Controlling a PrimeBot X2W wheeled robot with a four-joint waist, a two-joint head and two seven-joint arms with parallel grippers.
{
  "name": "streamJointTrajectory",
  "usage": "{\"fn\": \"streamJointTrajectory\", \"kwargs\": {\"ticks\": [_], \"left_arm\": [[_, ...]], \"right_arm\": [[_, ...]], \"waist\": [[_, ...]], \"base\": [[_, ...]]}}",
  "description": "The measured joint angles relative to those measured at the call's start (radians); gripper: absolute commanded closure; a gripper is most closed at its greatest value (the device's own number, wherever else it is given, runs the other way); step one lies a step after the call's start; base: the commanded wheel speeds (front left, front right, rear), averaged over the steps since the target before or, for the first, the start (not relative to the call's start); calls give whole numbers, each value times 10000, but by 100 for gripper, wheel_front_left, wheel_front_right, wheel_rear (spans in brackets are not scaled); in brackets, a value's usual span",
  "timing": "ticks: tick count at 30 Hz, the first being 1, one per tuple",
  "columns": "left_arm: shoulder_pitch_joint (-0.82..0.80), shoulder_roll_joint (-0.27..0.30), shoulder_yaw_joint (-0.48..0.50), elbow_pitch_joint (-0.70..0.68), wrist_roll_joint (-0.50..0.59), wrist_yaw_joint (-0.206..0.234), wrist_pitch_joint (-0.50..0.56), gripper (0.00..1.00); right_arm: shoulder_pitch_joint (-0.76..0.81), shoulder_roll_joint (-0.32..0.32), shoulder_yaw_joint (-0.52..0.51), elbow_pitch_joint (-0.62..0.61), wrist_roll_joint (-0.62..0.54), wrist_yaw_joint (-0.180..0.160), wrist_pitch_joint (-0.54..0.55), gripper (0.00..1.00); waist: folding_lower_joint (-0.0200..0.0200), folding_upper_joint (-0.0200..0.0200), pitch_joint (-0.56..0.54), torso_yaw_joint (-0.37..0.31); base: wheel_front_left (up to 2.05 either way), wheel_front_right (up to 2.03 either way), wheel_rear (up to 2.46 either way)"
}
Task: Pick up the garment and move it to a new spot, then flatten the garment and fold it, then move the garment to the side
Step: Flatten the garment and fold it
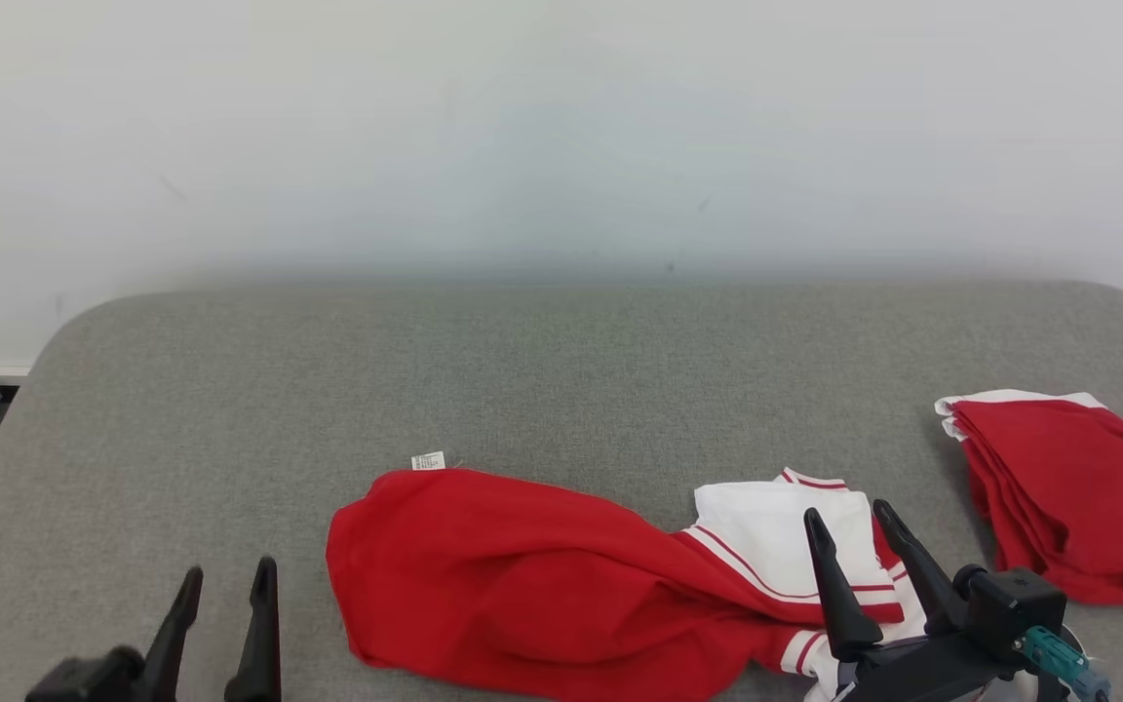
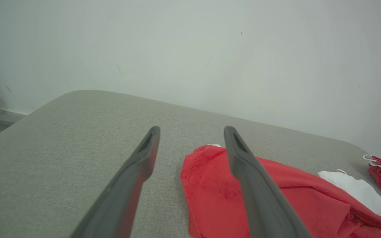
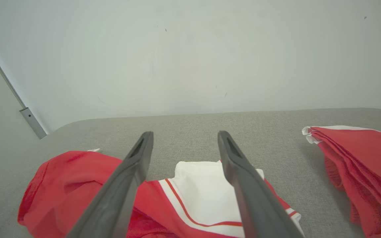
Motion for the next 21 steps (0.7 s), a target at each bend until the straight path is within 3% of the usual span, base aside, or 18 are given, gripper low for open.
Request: {"fn": "streamJointTrajectory", "kwargs": {"ticks": [3,13,21], "left_arm": [[717,-54,230,-194,4,0,-12,0],[1554,546,531,-652,48,0,240,0],[1764,568,543,-1041,146,0,433,0]], "right_arm": [[21,77,-58,59,2,-48,-40,0],[229,255,-731,326,303,-282,-46,0],[438,211,-993,384,372,-324,-50,0]], "waist": [[0,0,-162,127],[2,1,-162,-14],[2,1,-138,-102]], "base": [[0,0,0],[0,0,0],[0,0,0]]}}
